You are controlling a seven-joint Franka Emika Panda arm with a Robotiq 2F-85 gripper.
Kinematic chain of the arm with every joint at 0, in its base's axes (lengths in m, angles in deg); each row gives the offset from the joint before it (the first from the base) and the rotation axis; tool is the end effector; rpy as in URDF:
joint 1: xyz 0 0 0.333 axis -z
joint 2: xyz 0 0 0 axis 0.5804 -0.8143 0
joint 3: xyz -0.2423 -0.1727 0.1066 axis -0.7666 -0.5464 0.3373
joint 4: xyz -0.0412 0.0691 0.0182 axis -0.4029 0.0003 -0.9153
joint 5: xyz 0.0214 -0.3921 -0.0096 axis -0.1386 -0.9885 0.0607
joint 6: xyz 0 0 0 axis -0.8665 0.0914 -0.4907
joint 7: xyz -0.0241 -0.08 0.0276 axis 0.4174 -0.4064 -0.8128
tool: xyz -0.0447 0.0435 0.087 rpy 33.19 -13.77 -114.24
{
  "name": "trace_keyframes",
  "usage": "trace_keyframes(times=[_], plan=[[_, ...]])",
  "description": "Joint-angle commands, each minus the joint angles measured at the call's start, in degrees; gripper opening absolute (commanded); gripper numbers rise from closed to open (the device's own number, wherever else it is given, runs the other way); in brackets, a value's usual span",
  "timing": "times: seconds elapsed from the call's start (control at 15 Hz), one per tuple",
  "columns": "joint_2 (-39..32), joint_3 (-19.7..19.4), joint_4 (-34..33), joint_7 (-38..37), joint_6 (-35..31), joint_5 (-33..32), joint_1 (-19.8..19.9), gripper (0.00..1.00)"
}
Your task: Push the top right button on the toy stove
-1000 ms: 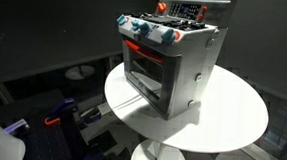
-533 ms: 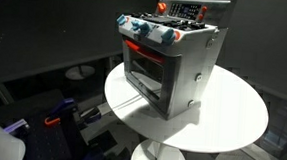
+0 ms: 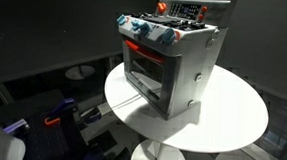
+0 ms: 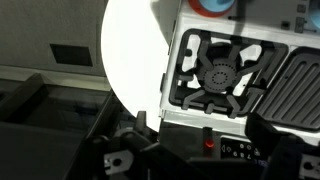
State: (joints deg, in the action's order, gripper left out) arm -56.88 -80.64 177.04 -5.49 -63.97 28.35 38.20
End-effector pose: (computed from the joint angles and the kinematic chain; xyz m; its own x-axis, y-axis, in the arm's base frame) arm 0.5062 -0.0644 0.5011 0.9350 0.0459 0.3516 -0.0034 -0.9904 0.1383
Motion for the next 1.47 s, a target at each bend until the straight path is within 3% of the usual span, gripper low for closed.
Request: trace_keyframes(times=[0.0,0.53,1.4], plan=[[-3.74,1.69,-1.65,-4.66,-5.62,-1.99,0.86,1.00],[-12.00,2.19,-5.95,-16.33,-13.00,-10.23,1.90,1.00],[-20.16,0.46,-14.47,-23.28,-12.51,-13.65,-0.40,1.00]])
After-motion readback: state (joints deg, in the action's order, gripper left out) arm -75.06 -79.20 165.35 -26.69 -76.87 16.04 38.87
